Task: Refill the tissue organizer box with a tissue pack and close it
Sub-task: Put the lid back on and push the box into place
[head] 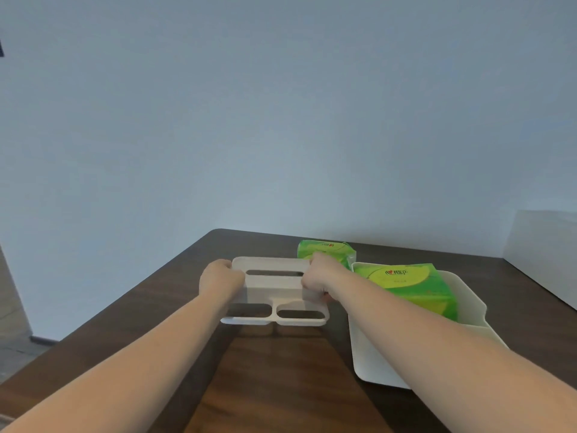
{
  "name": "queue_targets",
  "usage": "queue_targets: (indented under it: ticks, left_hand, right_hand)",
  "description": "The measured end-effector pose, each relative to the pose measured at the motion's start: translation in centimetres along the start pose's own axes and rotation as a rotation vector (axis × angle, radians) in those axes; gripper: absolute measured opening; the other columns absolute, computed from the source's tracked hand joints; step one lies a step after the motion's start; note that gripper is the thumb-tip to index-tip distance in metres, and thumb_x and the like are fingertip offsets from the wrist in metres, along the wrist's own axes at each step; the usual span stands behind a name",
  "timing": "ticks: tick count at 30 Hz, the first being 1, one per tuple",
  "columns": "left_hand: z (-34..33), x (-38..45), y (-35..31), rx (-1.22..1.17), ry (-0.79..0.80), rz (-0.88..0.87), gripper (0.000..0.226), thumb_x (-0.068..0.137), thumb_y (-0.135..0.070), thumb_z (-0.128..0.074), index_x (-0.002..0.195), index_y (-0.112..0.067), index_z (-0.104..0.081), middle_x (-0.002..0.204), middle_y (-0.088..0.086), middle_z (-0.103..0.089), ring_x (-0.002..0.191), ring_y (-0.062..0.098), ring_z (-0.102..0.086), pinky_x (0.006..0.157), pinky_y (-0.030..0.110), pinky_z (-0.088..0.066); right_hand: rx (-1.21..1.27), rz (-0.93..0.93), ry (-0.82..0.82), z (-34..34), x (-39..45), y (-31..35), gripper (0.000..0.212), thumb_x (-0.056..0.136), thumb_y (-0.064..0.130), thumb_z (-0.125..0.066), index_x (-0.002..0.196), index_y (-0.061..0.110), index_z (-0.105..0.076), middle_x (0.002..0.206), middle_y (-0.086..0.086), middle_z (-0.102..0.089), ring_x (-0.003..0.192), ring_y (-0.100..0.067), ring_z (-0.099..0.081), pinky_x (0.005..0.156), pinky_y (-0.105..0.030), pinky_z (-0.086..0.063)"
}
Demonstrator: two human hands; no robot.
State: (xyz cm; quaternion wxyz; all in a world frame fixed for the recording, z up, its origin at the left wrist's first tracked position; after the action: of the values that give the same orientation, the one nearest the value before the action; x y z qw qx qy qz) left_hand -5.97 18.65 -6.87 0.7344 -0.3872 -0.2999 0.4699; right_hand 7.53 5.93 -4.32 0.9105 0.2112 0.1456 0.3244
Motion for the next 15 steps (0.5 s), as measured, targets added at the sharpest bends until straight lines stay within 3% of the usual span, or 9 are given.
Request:
queue_targets:
  ticks: [2, 3, 5, 6, 9, 12, 13, 14, 15]
  left_hand:
    - [1.0, -0.1, -1.3, 0.014, -0.030, -0.017, 0.023, 0.079, 0.003, -0.044, 0.076, -0.007, -0.064, 0.066, 0.006, -0.051, 0.068, 0.026, -0.043, 0.055, 0.026, -0.034]
    - [1.3, -0.1, -1.9, 0.018, -0.039, -0.020, 0.026, 0.076, 0.004, -0.043, 0.057, -0.011, -0.051, 0.057, 0.004, -0.040, 0.060, 0.025, -0.036, 0.050, 0.025, -0.026]
    - [2.1, -0.5, -3.3, 0.005, -0.042, -0.040, 0.037, 0.074, 0.005, -0.042, 0.047, -0.016, -0.027, 0.050, 0.002, -0.025, 0.050, 0.022, -0.021, 0.048, 0.025, -0.014]
    - [2.3, -0.6, -4.0, -0.006, -0.047, -0.055, 0.039, 0.074, 0.004, -0.042, 0.047, -0.017, -0.026, 0.050, 0.002, -0.023, 0.050, 0.022, -0.019, 0.049, 0.025, -0.013]
    - [2.4, -1.1, -5.9, -0.087, -0.040, -0.083, 0.029, 0.079, -0.007, -0.047, 0.052, -0.018, -0.044, 0.057, 0.004, -0.037, 0.058, 0.023, -0.030, 0.057, 0.026, -0.028]
    - [1.3, -2.6, -7.9, -0.146, -0.030, -0.132, 0.026, 0.079, -0.011, -0.051, 0.053, -0.016, -0.048, 0.056, 0.010, -0.039, 0.064, 0.032, -0.033, 0.057, 0.029, -0.031]
    - [0.8, -3.4, -8.6, -0.161, -0.015, -0.144, 0.019, 0.080, -0.014, -0.052, 0.064, -0.011, -0.061, 0.062, 0.015, -0.054, 0.069, 0.041, -0.046, 0.060, 0.033, -0.042]
    - [0.1, -4.1, -9.3, -0.172, 0.005, -0.155, 0.022, 0.082, -0.016, -0.053, 0.086, -0.004, -0.070, 0.084, 0.020, -0.067, 0.086, 0.045, -0.058, 0.071, 0.037, -0.051]
    - [-0.8, -4.7, -9.9, -0.187, 0.030, -0.151, 0.032, 0.083, -0.018, -0.053, 0.106, -0.001, -0.068, 0.107, 0.019, -0.069, 0.099, 0.041, -0.062, 0.083, 0.039, -0.053]
  right_hand:
    - [0.046, 0.015, -0.055, 1.5, -0.3, 0.1, 0.009, 0.082, 0.000, -0.055, 0.090, 0.004, -0.056, 0.072, -0.009, -0.051, 0.067, -0.026, -0.053, 0.050, -0.030, -0.043]
    - [0.102, 0.025, -0.073, 2.4, -0.5, 0.2, 0.010, 0.082, -0.002, -0.055, 0.078, 0.006, -0.052, 0.067, -0.008, -0.048, 0.063, -0.025, -0.052, 0.048, -0.029, -0.043]
    - [0.174, 0.050, -0.117, 4.5, -0.8, 0.3, 0.024, 0.083, -0.005, -0.054, 0.066, 0.009, -0.044, 0.064, -0.007, -0.045, 0.062, -0.026, -0.052, 0.051, -0.028, -0.043]
    - [0.167, 0.051, -0.154, 5.7, -1.1, 0.4, 0.025, 0.081, -0.007, -0.054, 0.063, 0.008, -0.043, 0.062, -0.008, -0.044, 0.063, -0.026, -0.051, 0.051, -0.028, -0.040]
    - [0.192, 0.034, -0.255, 9.4, -1.9, -0.4, 0.027, 0.072, -0.010, -0.055, 0.055, 0.007, -0.043, 0.051, -0.010, -0.040, 0.047, -0.022, -0.041, 0.045, -0.026, -0.030]
    - [0.190, -0.012, -0.315, 12.4, -2.6, -2.7, 0.021, 0.065, -0.011, -0.060, 0.056, 0.005, -0.050, 0.052, -0.013, -0.044, 0.053, -0.026, -0.048, 0.053, -0.029, -0.038]
    - [0.186, -0.040, -0.331, 13.1, -3.0, -3.8, 0.017, 0.065, -0.010, -0.061, 0.060, 0.005, -0.054, 0.056, -0.015, -0.048, 0.059, -0.028, -0.052, 0.057, -0.031, -0.041]
    - [0.175, -0.066, -0.343, 13.7, -3.5, -4.9, 0.015, 0.066, -0.009, -0.061, 0.064, 0.005, -0.055, 0.058, -0.015, -0.050, 0.062, -0.029, -0.053, 0.060, -0.032, -0.041]
    - [0.168, -0.086, -0.356, 14.3, -4.0, -6.1, 0.015, 0.068, -0.008, -0.061, 0.063, 0.004, -0.054, 0.058, -0.014, -0.050, 0.061, -0.028, -0.053, 0.059, -0.031, -0.041]
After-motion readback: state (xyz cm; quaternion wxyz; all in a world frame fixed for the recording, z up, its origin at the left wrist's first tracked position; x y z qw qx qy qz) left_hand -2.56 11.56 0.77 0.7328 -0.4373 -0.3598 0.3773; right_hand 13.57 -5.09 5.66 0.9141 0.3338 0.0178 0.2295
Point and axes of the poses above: each hand's wrist, its own x-axis towards the middle knuckle, its own z-axis out of the back of the hand, y = z × x, the point moved 3 cm from there along x, towards the middle knuckle
